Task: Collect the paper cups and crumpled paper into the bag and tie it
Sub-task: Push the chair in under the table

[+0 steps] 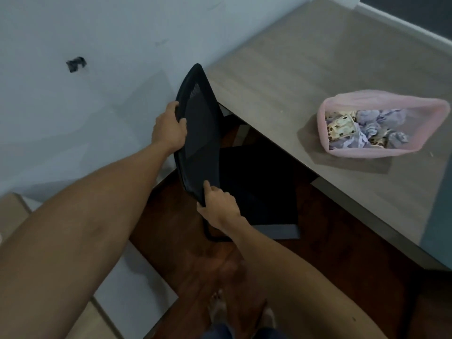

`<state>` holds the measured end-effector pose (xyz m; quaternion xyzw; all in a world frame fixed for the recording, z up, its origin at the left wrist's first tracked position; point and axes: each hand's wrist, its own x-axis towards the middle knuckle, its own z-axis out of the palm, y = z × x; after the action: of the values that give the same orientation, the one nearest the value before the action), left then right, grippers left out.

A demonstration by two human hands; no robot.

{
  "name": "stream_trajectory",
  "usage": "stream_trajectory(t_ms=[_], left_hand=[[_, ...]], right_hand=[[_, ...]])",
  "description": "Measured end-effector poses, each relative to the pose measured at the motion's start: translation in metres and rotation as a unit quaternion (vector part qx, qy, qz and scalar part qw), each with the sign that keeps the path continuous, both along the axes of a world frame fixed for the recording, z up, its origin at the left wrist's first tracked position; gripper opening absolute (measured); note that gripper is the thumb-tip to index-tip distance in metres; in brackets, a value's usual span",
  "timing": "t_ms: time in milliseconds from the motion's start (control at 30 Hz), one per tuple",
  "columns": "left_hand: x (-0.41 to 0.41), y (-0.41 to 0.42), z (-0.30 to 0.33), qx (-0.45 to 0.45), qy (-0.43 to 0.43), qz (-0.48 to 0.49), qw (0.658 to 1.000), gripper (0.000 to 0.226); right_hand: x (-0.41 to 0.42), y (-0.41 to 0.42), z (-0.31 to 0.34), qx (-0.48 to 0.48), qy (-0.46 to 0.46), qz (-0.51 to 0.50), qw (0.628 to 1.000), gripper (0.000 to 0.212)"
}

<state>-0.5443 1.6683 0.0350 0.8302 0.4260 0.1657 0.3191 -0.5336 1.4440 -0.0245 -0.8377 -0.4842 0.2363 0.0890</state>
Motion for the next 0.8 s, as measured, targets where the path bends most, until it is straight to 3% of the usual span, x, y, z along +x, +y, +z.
stream_trajectory(t_ms=[433,700,800], left_hand=[[0.025,-0.067,0.013,-0.113,0.019,0.007,0.993,0.068],[0.064,-0.143,0.021,-0.176,0.015,0.062,0.982,0.082],[0.084,-0.167,0.024,-0.224,0.013,0.079,0.971,0.078]], right_hand=[[0.049,-0.075,0.008,-0.011,0.016,0.056,0.998,0.071],[0.107,-0.167,0.024,-0.016,0.043,-0.013,0.999,0.059],[0.133,-0.197,0.023,-0.030,0.028,-0.052,0.998,0.053]])
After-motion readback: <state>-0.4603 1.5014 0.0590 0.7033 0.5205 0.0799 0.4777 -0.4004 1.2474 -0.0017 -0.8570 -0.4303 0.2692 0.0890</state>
